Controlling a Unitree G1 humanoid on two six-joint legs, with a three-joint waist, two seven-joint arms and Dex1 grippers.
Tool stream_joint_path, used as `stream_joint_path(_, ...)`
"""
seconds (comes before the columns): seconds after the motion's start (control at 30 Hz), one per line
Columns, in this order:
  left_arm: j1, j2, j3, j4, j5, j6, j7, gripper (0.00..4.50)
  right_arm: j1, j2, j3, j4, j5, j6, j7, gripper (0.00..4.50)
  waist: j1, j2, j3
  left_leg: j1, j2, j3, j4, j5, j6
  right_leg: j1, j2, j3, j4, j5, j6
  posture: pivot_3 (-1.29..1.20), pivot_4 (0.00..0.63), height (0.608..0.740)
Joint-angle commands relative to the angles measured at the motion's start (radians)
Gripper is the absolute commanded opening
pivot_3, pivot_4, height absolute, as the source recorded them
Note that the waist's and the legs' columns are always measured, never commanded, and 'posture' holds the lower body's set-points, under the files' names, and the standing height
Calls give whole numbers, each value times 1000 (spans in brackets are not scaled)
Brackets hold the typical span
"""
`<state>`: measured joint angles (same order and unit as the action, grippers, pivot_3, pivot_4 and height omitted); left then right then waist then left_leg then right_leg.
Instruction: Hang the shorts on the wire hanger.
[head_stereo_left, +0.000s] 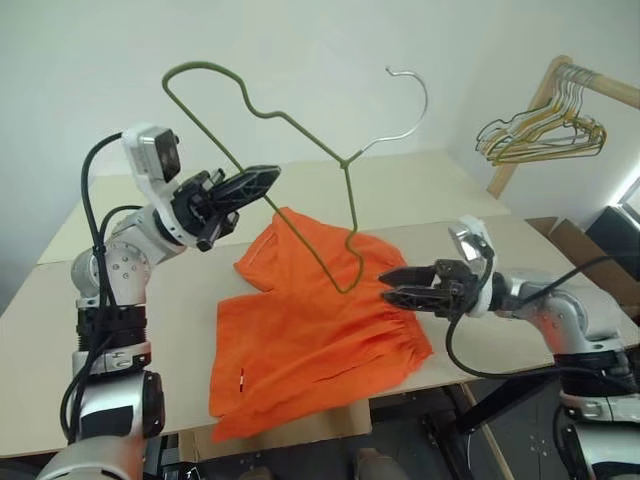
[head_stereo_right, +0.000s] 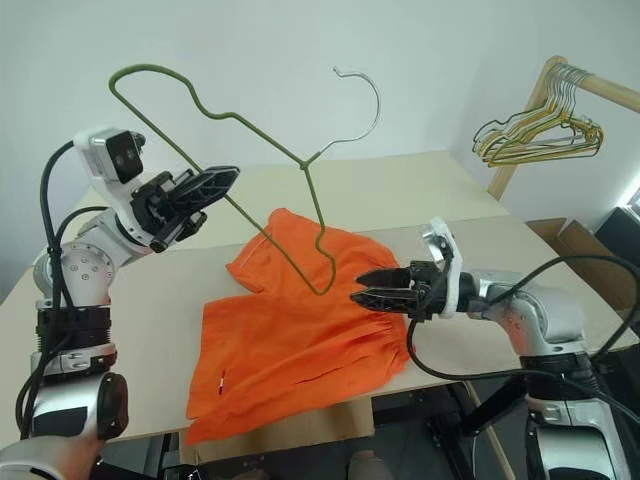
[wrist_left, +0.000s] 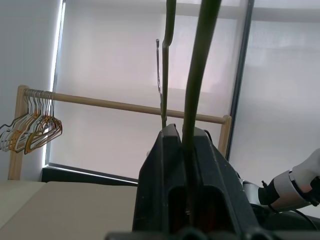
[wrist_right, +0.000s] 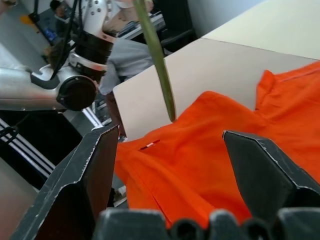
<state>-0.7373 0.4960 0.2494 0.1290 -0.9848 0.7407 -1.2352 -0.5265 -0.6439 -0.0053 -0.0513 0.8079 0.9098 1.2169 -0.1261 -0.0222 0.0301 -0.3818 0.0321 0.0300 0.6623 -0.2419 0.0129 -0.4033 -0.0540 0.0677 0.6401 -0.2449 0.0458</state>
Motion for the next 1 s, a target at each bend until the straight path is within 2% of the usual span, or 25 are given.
stream_joint_path(0.03,-22,-18,-3,-25,-13,-7,-5,0,-43,57,8,-22,2,-35,-23,3927,3,0,0,0,0,0,0,0,0,0,0,0,0,1,-1,-79,0,740)
stream_joint_path(0.13,-21,-32,-8,-36,-9,-8,7,0,-52,88,20,-19,-12,-38,-46,3927,6,0,0,-2,-1,0,0,0,0,-1,-1,0,0,4,-6,-77,0,740)
stream_joint_path(0.5,0,-45,-11,-54,3,-20,29,0,-66,116,58,-22,-30,-27,-55,3927,6,0,0,-2,-2,0,0,0,0,-1,-2,-1,0,4,-6,-70,0,740)
stream_joint_path(0.6,14,-46,-9,-63,4,-20,29,0,-71,121,71,-14,-40,-28,-57,3342,4,0,0,-2,-2,-1,0,0,0,-1,-2,0,0,4,-6,-68,0,740)
stream_joint_path(0.73,23,-42,-11,-62,10,-12,44,0,-77,122,82,-4,-54,-37,-52,1974,6,0,0,-2,-2,-1,0,0,0,-1,-2,0,0,4,-6,-68,0,740)
stream_joint_path(0.77,28,-41,-14,-67,16,-20,43,0,-78,123,83,-3,-55,-37,-52,1497,6,0,0,-2,-2,-1,0,0,0,-1,-2,-1,0,4,-6,-70,0,740)
stream_joint_path(0.8,31,-41,-16,-70,19,-24,43,0,-79,124,84,-1,-57,-38,-52,1367,6,0,0,-2,-2,-1,0,0,0,-1,-2,0,0,4,-6,-68,0,740)
stream_joint_path(0.9,47,-49,-16,-70,45,-72,29,0,-75,125,83,3,-60,-39,-51,238,6,0,0,-2,-2,0,0,0,0,-1,-2,-1,0,4,-6,-69,0,740)
stream_joint_path(0.93,50,-51,-16,-68,50,-83,25,0,-74,125,83,3,-61,-40,-51,52,5,0,0,-2,-2,0,0,0,0,-1,-2,0,0,4,-6,-69,0,740)
stream_joint_path(1.0,51,-50,-17,-46,59,-87,29,550,-72,124,82,3,-65,-44,-53,0,6,0,0,-2,-2,-1,0,0,0,-1,-1,-1,0,4,-6,-72,0,740)
